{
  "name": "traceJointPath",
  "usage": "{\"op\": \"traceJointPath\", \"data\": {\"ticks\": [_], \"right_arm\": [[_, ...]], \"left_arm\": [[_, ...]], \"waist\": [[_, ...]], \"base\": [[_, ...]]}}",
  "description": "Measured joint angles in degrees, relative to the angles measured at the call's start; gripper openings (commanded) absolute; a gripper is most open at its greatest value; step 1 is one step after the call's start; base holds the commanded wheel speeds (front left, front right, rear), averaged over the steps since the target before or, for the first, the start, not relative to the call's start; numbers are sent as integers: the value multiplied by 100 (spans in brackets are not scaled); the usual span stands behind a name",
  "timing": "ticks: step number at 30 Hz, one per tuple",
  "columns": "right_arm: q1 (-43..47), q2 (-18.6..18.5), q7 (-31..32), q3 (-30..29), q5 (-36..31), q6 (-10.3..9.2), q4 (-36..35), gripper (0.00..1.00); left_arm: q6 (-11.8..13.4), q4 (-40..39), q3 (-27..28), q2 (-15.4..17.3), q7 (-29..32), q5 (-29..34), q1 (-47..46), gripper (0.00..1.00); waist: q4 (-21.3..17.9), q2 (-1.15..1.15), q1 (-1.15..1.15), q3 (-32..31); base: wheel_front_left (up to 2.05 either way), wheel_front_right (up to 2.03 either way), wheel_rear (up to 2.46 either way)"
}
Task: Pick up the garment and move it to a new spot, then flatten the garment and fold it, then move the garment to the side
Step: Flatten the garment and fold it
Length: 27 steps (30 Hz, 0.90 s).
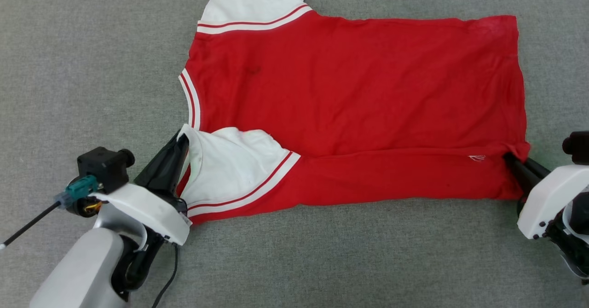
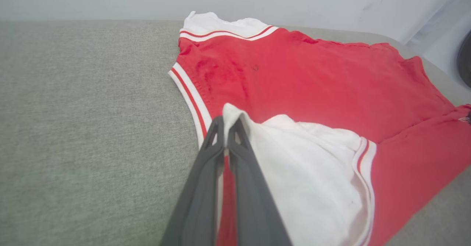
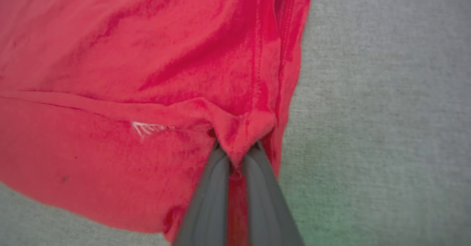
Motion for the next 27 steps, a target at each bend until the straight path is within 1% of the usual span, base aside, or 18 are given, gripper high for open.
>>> {"op": "traceJointPath", "data": {"ticks": [4,5,6,7,12,17,20,23,27], "right_arm": [[-118,52,-2,1,-157,1,174,0],[-130,83,-4,-45,-199,3,235,0],[-133,122,-30,-101,-231,3,287,44],[-139,157,-52,-133,-250,3,318,100],[-146,177,-91,-111,-464,1,313,100],[-37,166,0,-258,-699,1,163,100],[193,257,207,-460,-877,0,40,100],[446,463,427,-658,-1025,0,-194,100],[770,799,751,-980,-1212,0,-573,100]], "left_arm": [[-81,489,-140,-205,-94,40,-213,0],[-80,610,-156,-231,-131,89,-237,15],[-69,706,-169,-256,-157,129,-263,100],[-44,817,-166,-298,-191,135,-298,100],[-19,1068,34,-516,-397,-22,-300,100],[101,1066,346,-662,-494,-232,-32,100],[263,928,514,-692,-531,-265,218,100],[448,756,575,-678,-534,-248,536,100],[708,428,482,-613,-234,-241,948,100]], "waist": [[7,0,0,2],[13,0,0,-9],[19,0,0,-25],[25,0,0,-48],[34,0,0,-229],[34,0,-1,-487],[32,0,-1,-649],[25,0,-1,-785],[-7,0,-1,-874]], "base": [[0,0,0],[0,0,0],[0,0,0],[0,0,0],[0,0,0],[0,0,0],[0,0,0],[0,0,0],[0,0,0]]}}
